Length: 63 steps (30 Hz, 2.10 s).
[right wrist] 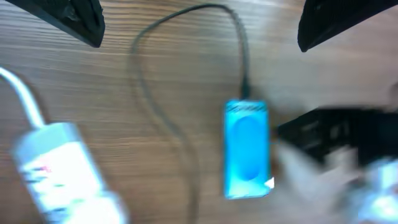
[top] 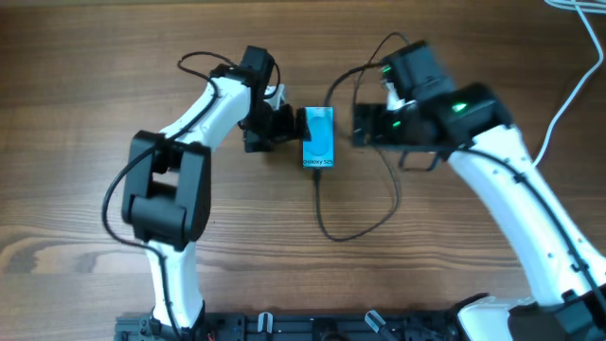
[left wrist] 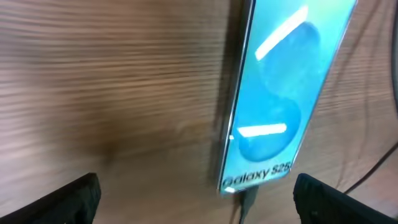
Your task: Plug charger to phone and switch on socket
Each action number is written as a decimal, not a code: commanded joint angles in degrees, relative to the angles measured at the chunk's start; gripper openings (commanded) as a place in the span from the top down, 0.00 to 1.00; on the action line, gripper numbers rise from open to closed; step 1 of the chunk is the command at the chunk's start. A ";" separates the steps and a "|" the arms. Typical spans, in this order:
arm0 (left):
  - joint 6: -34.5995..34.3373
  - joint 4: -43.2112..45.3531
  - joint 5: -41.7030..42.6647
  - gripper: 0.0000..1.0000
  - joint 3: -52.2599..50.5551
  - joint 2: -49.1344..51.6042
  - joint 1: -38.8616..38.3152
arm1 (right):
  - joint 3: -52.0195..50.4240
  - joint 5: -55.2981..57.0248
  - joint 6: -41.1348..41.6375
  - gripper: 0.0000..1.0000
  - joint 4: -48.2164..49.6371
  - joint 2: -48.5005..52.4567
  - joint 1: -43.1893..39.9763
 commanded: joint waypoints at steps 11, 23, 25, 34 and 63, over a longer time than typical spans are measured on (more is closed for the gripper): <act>-3.50 2.10 -20.94 0.00 0.09 -21.31 0.46 | -0.15 16.79 -1.55 0.00 14.34 4.59 -18.27; -3.50 2.10 -20.94 0.00 0.09 -21.18 0.46 | -0.15 23.26 -2.51 0.00 19.93 18.62 -20.39; -3.50 2.10 -20.96 0.00 0.09 -21.18 0.46 | -0.15 22.69 -4.61 0.00 22.14 20.26 -20.98; -3.50 2.10 -20.94 0.00 0.09 -21.18 0.46 | -0.17 10.08 -16.33 0.00 23.82 25.29 -24.20; -3.50 2.10 -20.94 0.00 0.09 -21.18 0.46 | -4.72 -1.77 -10.43 0.00 31.17 30.16 -28.85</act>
